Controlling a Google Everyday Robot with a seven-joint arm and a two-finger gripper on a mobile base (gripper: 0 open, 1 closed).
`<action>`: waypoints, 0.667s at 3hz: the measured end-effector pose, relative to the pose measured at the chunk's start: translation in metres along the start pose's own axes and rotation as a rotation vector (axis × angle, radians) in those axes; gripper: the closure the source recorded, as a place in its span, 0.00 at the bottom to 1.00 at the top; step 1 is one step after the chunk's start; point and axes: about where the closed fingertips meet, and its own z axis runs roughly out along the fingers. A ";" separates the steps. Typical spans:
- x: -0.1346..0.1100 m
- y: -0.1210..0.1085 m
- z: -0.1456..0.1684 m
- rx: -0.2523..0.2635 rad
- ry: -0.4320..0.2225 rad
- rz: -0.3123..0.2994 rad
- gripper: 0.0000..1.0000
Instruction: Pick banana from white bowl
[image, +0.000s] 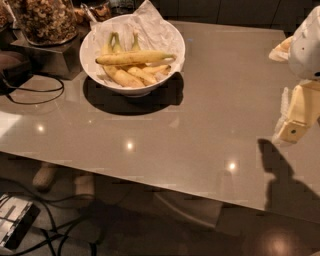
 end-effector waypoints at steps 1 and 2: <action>0.000 0.000 0.000 0.000 0.000 0.000 0.00; -0.007 -0.005 -0.001 0.015 0.024 -0.011 0.00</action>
Offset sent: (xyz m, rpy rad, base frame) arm 0.0127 0.0112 0.0020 -0.0704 0.0036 0.0046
